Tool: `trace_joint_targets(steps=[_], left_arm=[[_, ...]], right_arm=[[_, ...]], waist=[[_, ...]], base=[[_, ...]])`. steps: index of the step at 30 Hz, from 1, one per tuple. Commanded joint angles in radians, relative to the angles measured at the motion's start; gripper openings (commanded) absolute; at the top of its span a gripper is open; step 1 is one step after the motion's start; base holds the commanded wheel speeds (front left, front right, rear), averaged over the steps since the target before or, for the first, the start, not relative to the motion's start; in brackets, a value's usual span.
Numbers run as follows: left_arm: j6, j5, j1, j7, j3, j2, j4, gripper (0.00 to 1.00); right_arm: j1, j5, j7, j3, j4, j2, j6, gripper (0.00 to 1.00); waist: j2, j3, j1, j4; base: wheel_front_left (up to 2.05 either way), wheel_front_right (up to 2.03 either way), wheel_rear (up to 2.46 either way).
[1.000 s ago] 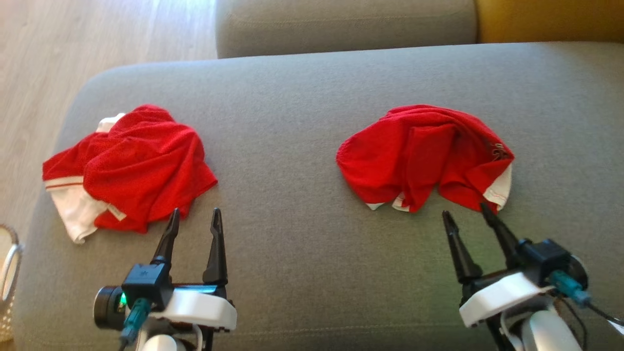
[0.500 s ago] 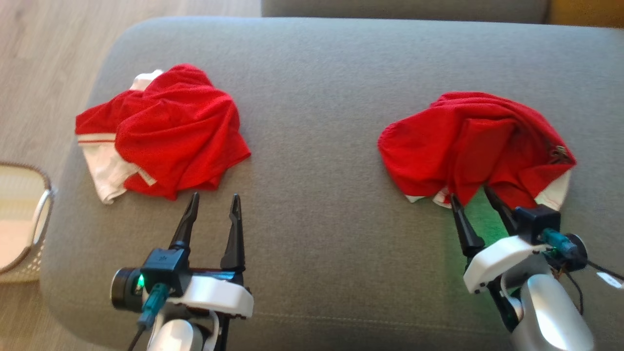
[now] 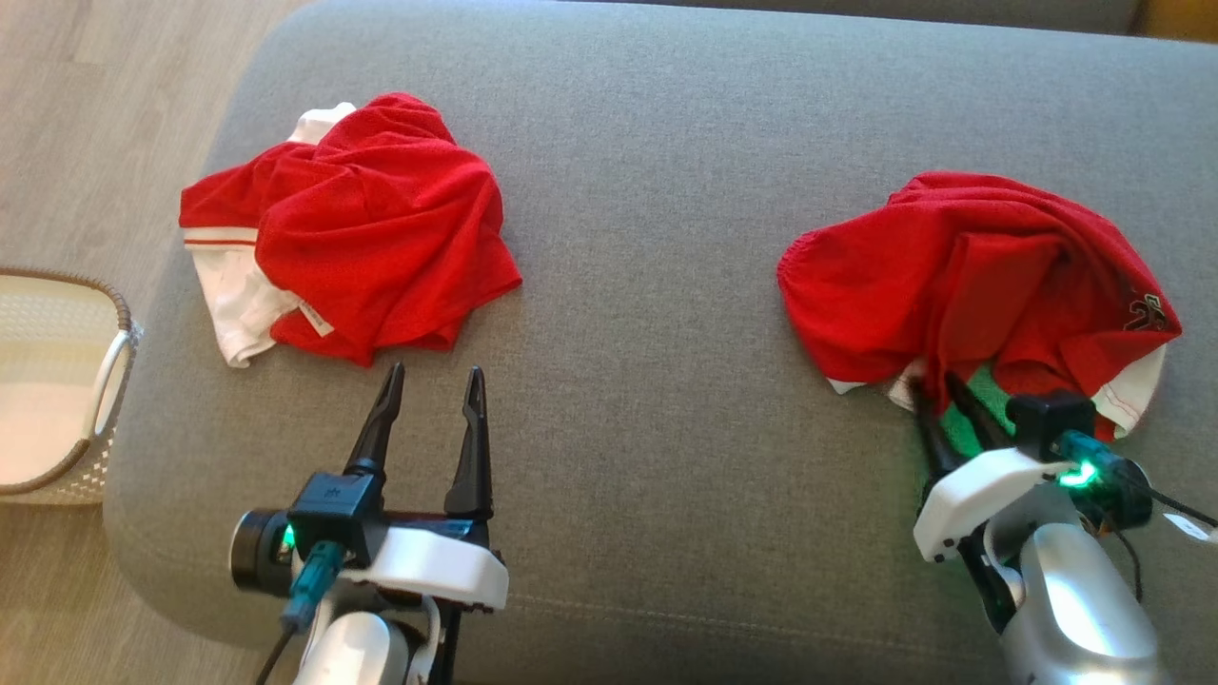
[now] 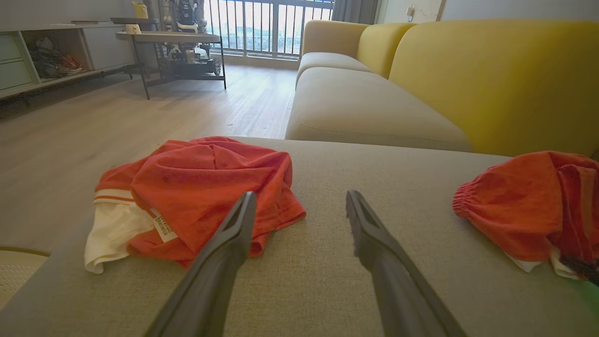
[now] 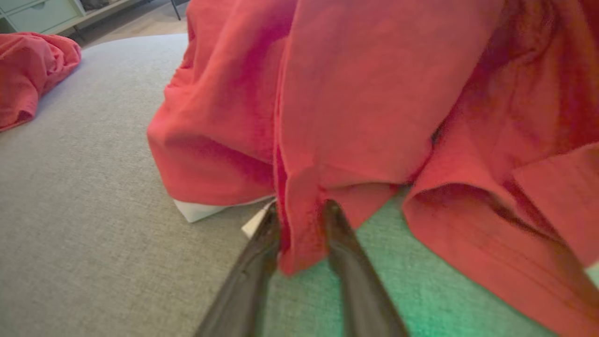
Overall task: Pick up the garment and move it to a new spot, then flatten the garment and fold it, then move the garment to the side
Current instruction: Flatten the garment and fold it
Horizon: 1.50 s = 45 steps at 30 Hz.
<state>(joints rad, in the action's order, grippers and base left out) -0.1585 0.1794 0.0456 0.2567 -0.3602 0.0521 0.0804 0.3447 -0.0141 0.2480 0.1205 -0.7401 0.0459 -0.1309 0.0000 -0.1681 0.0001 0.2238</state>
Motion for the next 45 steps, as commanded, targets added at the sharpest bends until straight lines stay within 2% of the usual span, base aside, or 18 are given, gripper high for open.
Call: trace_joint_targets(steps=[1,5,10,11,17,23,28,29,34,39,44,45], left_arm=[[-0.006,0.002,0.041,0.005,0.027,-0.002,-0.026,1.00],[-0.005,0.003,0.036,0.005,0.027,-0.002,-0.014,1.00],[0.001,0.010,0.022,0.005,0.039,-0.002,-0.007,1.00],[0.001,0.010,0.022,0.005,0.039,-0.002,-0.007,1.00],[0.009,0.012,-0.003,0.005,0.052,-0.002,-0.003,1.00],[0.010,0.013,-0.025,0.005,0.071,-0.002,-0.004,1.00],[0.009,0.017,-0.034,0.005,0.077,-0.002,-0.009,1.00],[0.008,0.019,-0.034,0.005,0.079,-0.002,-0.012,1.00],[0.006,0.020,-0.033,0.005,0.081,-0.002,-0.016,1.00],[0.009,0.018,-0.023,0.005,0.078,-0.002,-0.011,1.00],[0.011,0.015,-0.016,0.005,0.075,-0.002,-0.007,1.00],[0.012,0.014,-0.015,0.005,0.074,-0.002,-0.006,1.00]], right_arm=[[0.047,-0.004,0.012,-0.013,0.015,0.004,0.000,0.00],[0.057,0.028,0.013,-0.037,0.029,0.004,0.000,0.00],[0.056,0.138,0.013,-0.168,0.152,0.004,0.000,0.00],[0.056,0.138,0.013,-0.168,0.152,0.004,0.000,0.00],[0.055,0.269,0.014,-0.318,0.358,0.004,0.000,0.00],[0.037,0.358,-0.001,-0.376,0.501,0.004,0.000,0.00],[-0.036,0.342,-0.082,-0.272,0.554,0.004,0.000,0.00],[-0.079,0.322,-0.125,-0.209,0.570,0.004,0.000,0.00],[-0.182,0.277,-0.219,-0.050,0.586,0.004,0.000,0.00],[-0.224,0.238,-0.263,0.060,0.530,0.004,0.000,0.00],[-0.209,0.204,-0.252,0.094,0.427,0.004,0.000,0.00],[-0.204,0.185,-0.250,0.097,0.408,0.004,0.000,0.98]], waist=[[0.0000,0.005,-0.0001,0.000],[0.0000,0.028,-0.0001,-0.006],[0.0000,0.072,-0.0001,-0.022],[0.0000,0.072,-0.0001,-0.022],[0.0000,0.123,-0.0001,-0.043],[0.0000,0.149,-0.0001,-0.068],[0.0000,0.154,-0.0001,-0.088],[0.0000,0.152,-0.0001,-0.098],[0.0000,0.143,-0.0001,-0.125],[0.0000,0.133,-0.0001,-0.149],[0.0000,0.135,-0.0001,-0.170],[0.0000,0.136,-0.0001,-0.174]], base=[[0.00,0.00,0.00],[0.00,0.00,0.00],[0.00,0.00,0.00],[0.00,0.00,0.00],[0.00,0.00,0.00],[0.00,0.00,0.00],[0.00,0.00,0.00],[0.00,0.00,0.00],[0.00,0.00,0.00],[0.00,0.00,0.00],[0.00,0.00,0.00],[0.00,0.00,0.00]])
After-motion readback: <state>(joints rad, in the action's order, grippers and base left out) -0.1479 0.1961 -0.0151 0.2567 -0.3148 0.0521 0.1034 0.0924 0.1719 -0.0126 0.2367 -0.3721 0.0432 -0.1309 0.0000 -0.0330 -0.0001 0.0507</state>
